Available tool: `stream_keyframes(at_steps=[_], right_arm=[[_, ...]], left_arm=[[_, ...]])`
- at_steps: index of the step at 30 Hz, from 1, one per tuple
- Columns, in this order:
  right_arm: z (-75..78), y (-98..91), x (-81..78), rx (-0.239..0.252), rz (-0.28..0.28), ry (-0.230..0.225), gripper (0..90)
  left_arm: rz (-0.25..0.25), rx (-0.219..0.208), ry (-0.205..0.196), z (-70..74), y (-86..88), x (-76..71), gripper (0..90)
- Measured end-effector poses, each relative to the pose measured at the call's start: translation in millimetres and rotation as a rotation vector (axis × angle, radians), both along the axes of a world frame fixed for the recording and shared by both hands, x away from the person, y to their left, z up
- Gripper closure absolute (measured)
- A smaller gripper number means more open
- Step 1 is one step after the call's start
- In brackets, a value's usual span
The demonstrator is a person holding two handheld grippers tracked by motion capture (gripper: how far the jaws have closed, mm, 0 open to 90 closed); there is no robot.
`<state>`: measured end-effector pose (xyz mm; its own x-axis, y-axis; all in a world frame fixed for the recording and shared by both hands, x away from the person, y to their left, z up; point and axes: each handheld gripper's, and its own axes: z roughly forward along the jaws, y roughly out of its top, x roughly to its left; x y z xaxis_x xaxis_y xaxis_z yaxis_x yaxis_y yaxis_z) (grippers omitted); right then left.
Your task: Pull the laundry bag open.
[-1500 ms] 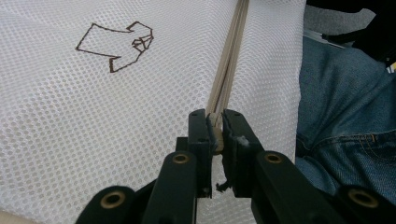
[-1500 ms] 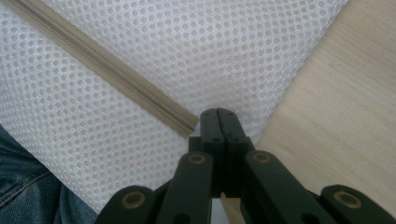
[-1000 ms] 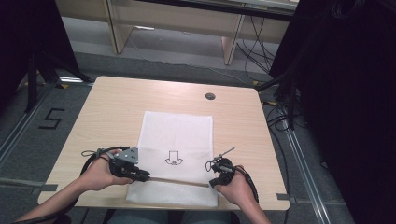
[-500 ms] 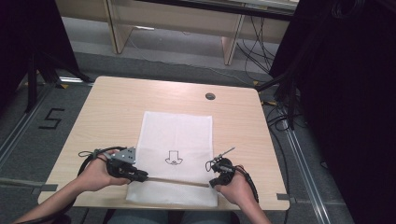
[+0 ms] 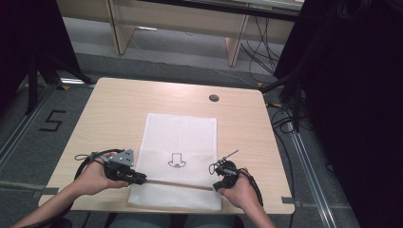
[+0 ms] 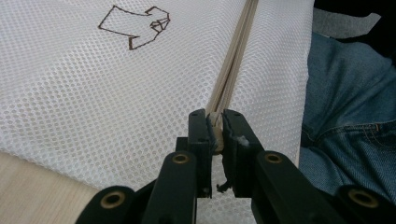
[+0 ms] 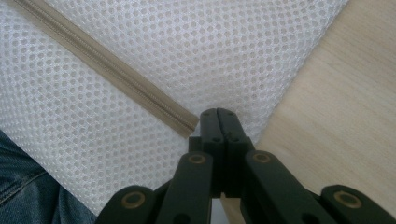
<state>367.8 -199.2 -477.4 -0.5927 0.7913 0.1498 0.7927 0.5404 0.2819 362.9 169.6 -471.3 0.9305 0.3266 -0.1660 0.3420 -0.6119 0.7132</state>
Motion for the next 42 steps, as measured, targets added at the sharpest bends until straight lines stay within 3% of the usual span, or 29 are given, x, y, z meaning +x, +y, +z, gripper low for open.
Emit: stream_keyframes(at_steps=[13,17,19,21,23,26,29,30,31,33,38,39,42], right_arm=[[-0.2,-0.4,0.4,0.001,-0.005,0.009,90.0],[-0.5,-0.7,0.6,0.007,-0.004,0.011,90.0],[-0.5,-0.7,0.6,0.007,-0.004,0.011,90.0],[-0.4,-0.9,0.8,0.002,-0.004,0.008,90.0],[-0.5,-1.3,1.3,0.006,0.008,0.002,90.0],[-0.3,-0.7,0.9,0.001,-0.004,0.009,90.0],[-0.1,-0.5,0.5,0.001,-0.005,0.010,90.0],[-0.3,-0.8,0.6,0.002,-0.002,0.008,90.0],[-0.3,-0.9,0.7,0.003,-0.002,0.009,90.0],[-1.0,-1.4,1.3,0.011,0.006,0.006,90.0],[-0.4,-1.2,1.8,0.005,0.010,0.008,90.0],[0.1,-0.3,1.3,0.001,0.001,0.012,90.0],[-0.9,-0.1,1.2,0.002,0.002,0.000,90.0]], left_arm=[[-0.027,-0.014,0.003,0.4,1.8,0.2,82.0],[-0.017,-0.002,0.002,0.3,2.5,-0.9,82.0],[-0.009,-0.024,0.015,0.8,4.4,-0.5,82.0],[-0.004,-0.004,0.006,1.3,7.1,-0.9,82.0],[-0.003,-0.038,0.020,-0.2,10.2,-1.4,82.0],[-0.014,-0.024,0.019,-1.0,10.4,-3.4,82.0],[-0.005,-0.039,0.028,-0.1,10.8,-3.8,82.0],[-0.010,-0.021,0.019,0.1,11.5,-3.2,82.0],[-0.003,-0.002,0.004,0.8,14.1,-2.6,82.0],[0.024,-0.025,0.021,0.6,23.0,-2.3,82.0],[0.076,0.003,0.018,-6.3,49.7,-8.6,82.0],[0.088,-0.011,0.031,-8.3,52.3,-10.3,82.0],[0.088,-0.014,0.041,-12.7,59.1,-13.1,82.0]])
